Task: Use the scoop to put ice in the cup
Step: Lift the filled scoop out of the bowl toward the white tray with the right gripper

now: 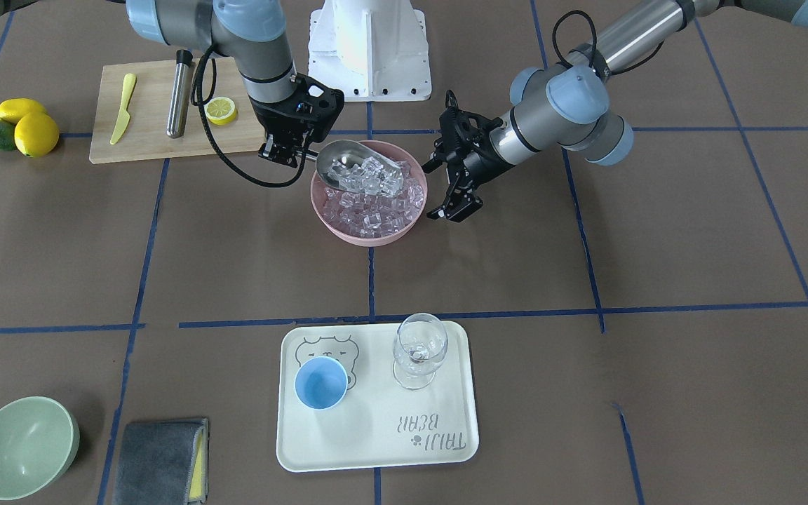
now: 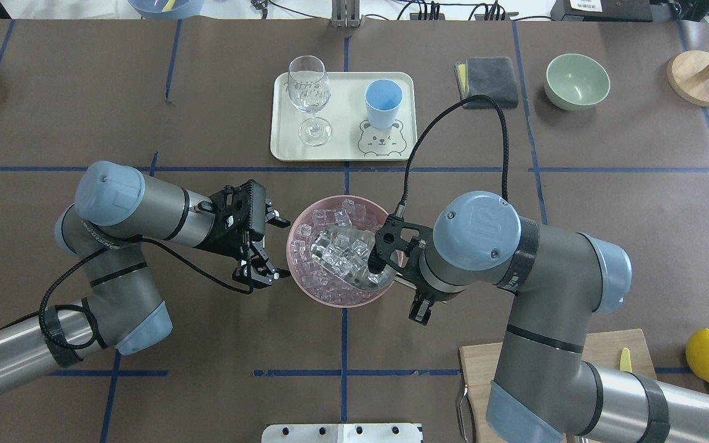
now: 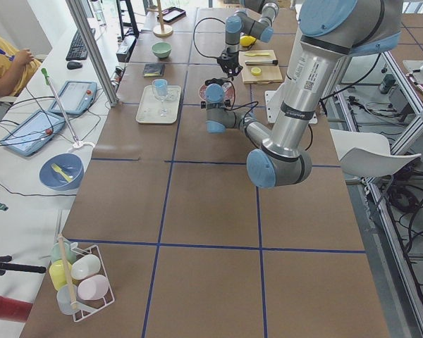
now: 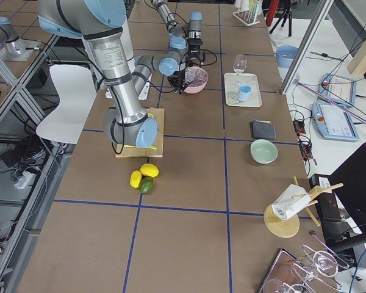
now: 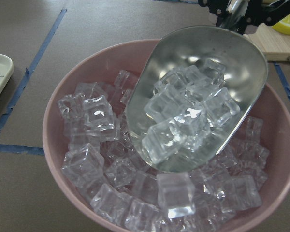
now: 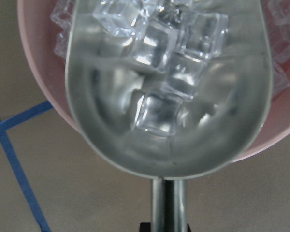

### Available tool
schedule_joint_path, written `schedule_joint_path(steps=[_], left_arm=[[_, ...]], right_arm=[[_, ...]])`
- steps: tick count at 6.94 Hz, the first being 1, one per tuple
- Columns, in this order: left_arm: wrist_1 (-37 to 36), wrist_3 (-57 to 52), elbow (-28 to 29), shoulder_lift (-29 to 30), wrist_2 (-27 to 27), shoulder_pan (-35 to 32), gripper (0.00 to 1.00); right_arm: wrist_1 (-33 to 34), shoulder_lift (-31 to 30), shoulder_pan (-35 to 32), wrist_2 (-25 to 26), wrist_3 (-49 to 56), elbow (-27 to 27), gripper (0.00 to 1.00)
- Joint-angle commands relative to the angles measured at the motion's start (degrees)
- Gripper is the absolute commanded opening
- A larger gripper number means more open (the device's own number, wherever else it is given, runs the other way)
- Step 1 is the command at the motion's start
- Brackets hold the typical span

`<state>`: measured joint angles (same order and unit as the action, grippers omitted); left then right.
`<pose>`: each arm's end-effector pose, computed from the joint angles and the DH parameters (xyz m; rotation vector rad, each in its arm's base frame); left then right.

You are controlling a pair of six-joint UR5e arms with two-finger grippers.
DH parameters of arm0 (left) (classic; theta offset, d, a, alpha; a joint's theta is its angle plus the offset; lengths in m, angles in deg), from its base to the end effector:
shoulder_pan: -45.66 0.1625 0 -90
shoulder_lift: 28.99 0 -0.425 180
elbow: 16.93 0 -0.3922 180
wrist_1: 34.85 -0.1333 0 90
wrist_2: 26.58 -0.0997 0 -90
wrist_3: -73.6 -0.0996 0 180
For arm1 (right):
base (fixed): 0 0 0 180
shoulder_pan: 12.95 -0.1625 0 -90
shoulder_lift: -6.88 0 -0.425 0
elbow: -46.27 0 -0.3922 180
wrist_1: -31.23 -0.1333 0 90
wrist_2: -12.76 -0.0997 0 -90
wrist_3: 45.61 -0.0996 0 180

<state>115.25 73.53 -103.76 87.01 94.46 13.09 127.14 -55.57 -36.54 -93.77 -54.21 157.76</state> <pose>0.4992 -0.4161 0.3039 1.0982 1.1422 1.1908 -0.5003 -0.3330 0.2447 0.4476 -0.7077 -1.0612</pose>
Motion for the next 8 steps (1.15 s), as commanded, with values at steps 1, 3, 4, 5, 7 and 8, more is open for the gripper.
schedule_joint_path(steps=[1, 3, 4, 5, 7, 8], left_arm=[[0.0, 0.0, 0.0, -0.1, 0.4, -0.5, 1.0], [0.0, 0.0, 0.0, -0.3, 0.6, -0.9, 1.0], [-0.1, 0.0, 0.0, -0.3, 0.6, -0.9, 1.0], [0.0, 0.0, 0.0, -0.4, 0.6, -0.9, 1.0], [0.0, 0.0, 0.0, -0.4, 0.5, -0.9, 1.0], [0.0, 0.0, 0.1, -0.4, 0.5, -0.9, 1.0]], right_arm=[[0.7, -1.5, -0.3, 0.0, -1.1, 3.3, 0.0], [12.3, -0.7, -2.0, -0.1, -3.4, 9.4, 0.0], [15.2, -0.8, -2.6, -0.1, -4.4, 11.6, 0.0], [17.4, -0.7, -4.7, -2.5, -7.5, 11.6, 0.0], [27.0, 3.3, -12.2, -9.5, -7.9, 10.1, 0.0], [27.6, 6.2, -15.5, -12.8, -7.9, 5.5, 0.0]])
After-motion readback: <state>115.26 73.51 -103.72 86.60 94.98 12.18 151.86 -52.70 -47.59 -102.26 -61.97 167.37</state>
